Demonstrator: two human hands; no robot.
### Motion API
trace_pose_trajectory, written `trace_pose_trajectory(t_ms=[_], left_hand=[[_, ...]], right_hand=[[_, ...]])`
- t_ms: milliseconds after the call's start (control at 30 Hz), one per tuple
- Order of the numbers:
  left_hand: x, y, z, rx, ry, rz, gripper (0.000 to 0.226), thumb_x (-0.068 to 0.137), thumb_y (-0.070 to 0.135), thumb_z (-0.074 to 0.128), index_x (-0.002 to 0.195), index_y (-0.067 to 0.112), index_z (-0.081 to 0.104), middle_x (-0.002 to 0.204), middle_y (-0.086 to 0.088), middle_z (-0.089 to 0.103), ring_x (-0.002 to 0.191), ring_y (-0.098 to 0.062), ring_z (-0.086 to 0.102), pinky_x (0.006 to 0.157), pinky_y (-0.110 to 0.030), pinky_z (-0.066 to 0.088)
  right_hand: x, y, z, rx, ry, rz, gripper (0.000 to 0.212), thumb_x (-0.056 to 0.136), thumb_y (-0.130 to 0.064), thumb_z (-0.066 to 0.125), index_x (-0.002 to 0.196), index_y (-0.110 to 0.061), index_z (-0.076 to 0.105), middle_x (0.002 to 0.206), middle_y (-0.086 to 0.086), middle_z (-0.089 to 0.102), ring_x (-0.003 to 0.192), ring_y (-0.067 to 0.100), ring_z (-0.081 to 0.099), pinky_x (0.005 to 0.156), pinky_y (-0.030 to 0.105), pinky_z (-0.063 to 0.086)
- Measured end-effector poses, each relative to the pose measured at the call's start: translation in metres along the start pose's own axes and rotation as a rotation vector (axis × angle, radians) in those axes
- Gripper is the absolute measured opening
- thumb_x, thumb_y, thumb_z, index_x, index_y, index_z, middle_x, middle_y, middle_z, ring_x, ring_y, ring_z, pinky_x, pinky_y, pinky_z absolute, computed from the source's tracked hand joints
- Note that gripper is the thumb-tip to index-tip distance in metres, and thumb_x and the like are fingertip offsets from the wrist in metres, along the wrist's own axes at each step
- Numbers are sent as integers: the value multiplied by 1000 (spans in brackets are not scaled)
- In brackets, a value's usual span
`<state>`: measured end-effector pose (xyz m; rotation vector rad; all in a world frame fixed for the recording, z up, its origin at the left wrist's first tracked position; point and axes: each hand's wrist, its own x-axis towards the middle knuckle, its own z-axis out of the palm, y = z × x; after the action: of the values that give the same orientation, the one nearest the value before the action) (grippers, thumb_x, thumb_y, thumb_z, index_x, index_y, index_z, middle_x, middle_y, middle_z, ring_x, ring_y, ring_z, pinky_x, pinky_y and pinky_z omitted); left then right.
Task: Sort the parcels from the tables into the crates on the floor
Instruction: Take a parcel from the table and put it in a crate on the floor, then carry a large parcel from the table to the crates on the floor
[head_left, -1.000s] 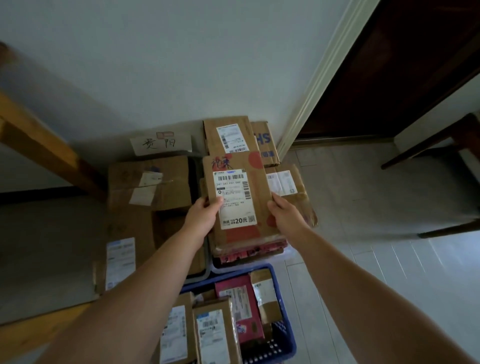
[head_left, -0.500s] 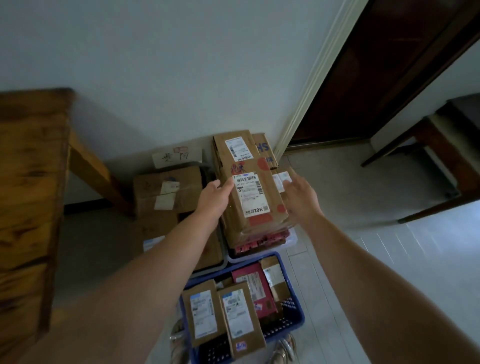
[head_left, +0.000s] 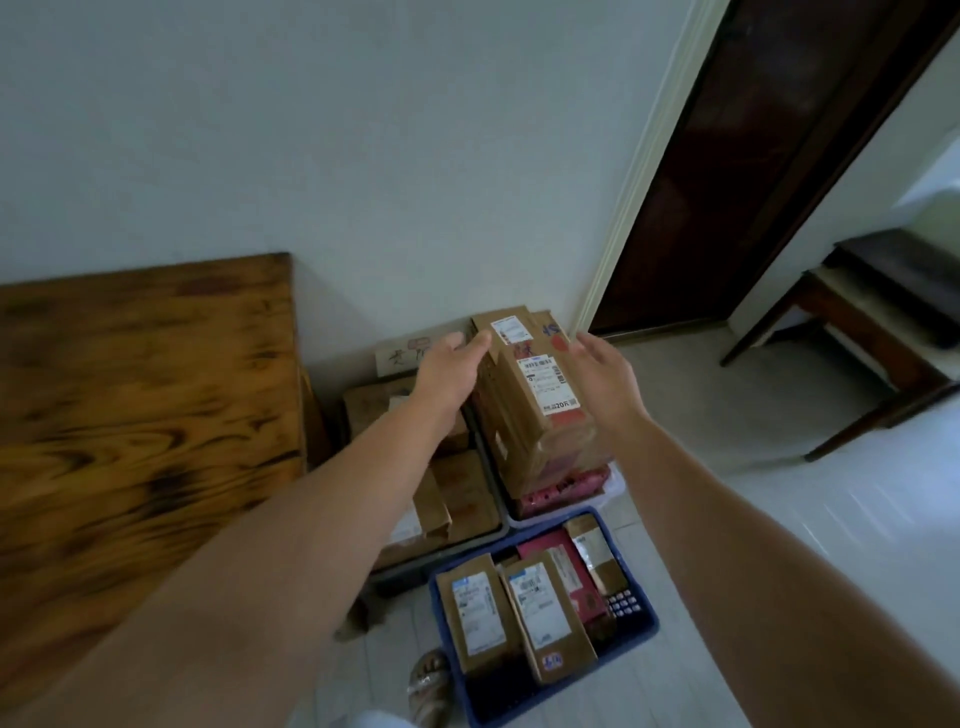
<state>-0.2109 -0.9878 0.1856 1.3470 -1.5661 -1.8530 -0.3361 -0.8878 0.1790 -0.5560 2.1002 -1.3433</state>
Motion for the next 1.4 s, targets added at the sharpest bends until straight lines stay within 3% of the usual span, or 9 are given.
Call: trace_pose_trajectory(t_ms=[100, 167, 433, 567, 900, 1267, 1400], left_hand=[[-37, -14, -24, -39, 67, 14, 48, 95, 40, 50, 134, 14, 45, 124, 0, 52, 120, -19, 47, 105, -41, 35], [-63, -22, -41, -13, 94, 39, 48, 95, 40, 49, 137, 17, 43, 138, -2, 45, 125, -21, 45, 108, -45, 35], [-155, -49, -133, -137, 330, 97, 52, 93, 40, 54, 139, 20, 42, 132, 4, 49, 124, -21, 47, 107, -44, 37], [-186, -56, -192, -200, 448, 106, 56, 91, 45, 55, 141, 24, 40, 139, 0, 48, 125, -22, 47, 108, -46, 36], [-246, -84, -396, -248, 718, 139, 56, 91, 46, 55, 140, 24, 42, 140, 0, 47, 126, -23, 46, 107, -46, 38], [-288, -111, -626, -252, 808, 126, 55, 91, 44, 56, 140, 25, 42, 139, 0, 48, 124, -23, 48, 105, -46, 39], [-291, -125, -689, -287, 815, 100, 54, 90, 42, 57, 140, 24, 43, 137, -1, 50, 123, -23, 50, 105, -47, 40]], right_hand=[[-38, -1, 6, 42, -17, -14, 38, 96, -37, 47, 133, -26, 53, 126, -1, 62, 115, 21, 58, 102, 46, 44], [-62, -3, 13, 78, -40, -33, 41, 97, -37, 47, 136, -26, 51, 133, 0, 57, 122, 22, 53, 105, 49, 42], [-162, -28, 94, 83, -242, -151, 41, 99, -36, 46, 139, -26, 46, 141, -1, 47, 129, 19, 44, 109, 47, 37], [-193, -54, 140, 16, -319, -257, 41, 100, -35, 43, 139, -22, 47, 144, 0, 46, 131, 18, 43, 110, 45, 36], [-281, -110, 328, 1, -542, -319, 43, 99, -41, 44, 138, -25, 47, 142, -3, 46, 129, 18, 45, 109, 46, 38], [-373, -165, 541, 49, -708, -340, 42, 99, -37, 44, 139, -22, 46, 143, 0, 45, 130, 19, 43, 105, 38, 38], [-391, -175, 598, 9, -744, -325, 42, 99, -36, 45, 139, -22, 46, 144, 1, 45, 131, 21, 42, 109, 44, 37]])
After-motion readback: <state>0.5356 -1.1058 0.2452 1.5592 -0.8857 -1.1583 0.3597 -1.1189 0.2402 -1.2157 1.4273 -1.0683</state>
